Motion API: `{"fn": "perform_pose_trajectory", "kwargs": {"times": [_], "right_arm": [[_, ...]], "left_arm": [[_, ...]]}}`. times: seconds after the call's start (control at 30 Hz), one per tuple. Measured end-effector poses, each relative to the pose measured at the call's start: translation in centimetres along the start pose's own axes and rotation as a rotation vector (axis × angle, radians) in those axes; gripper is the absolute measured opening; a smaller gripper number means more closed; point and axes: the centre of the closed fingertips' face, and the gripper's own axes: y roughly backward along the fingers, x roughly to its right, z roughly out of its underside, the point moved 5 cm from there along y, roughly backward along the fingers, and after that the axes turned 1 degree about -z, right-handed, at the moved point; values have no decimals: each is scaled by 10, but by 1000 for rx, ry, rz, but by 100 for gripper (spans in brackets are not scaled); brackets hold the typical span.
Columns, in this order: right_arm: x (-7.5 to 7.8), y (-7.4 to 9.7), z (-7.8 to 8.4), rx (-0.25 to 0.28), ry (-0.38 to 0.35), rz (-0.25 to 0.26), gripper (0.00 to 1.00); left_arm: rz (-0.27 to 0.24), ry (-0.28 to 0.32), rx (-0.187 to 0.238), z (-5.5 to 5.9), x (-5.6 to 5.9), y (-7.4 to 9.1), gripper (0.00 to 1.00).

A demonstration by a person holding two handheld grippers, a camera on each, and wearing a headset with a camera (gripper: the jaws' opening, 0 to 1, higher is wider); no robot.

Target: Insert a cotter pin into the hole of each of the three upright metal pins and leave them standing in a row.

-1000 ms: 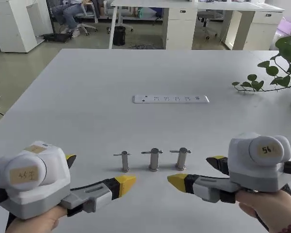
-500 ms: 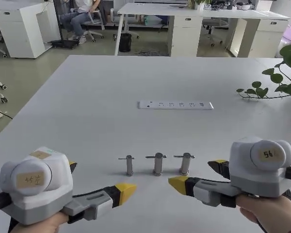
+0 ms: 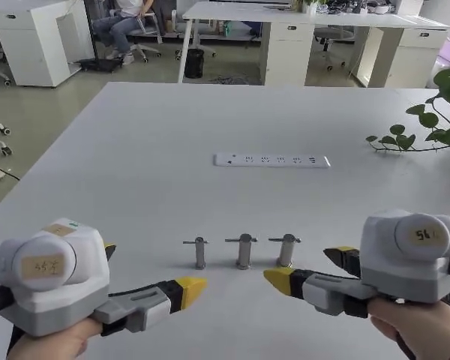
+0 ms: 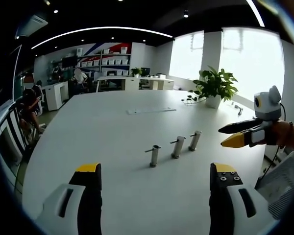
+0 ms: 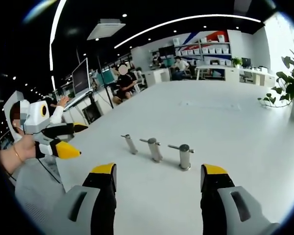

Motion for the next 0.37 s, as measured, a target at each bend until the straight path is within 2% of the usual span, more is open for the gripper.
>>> {"fn": "perform_pose_trajectory", "kwargs": {"times": [0.37], "right_arm": [[3,3,-2,3,-8,13,67]], "left_arm": [[7,-1,2,-1,1,1,92]]}}
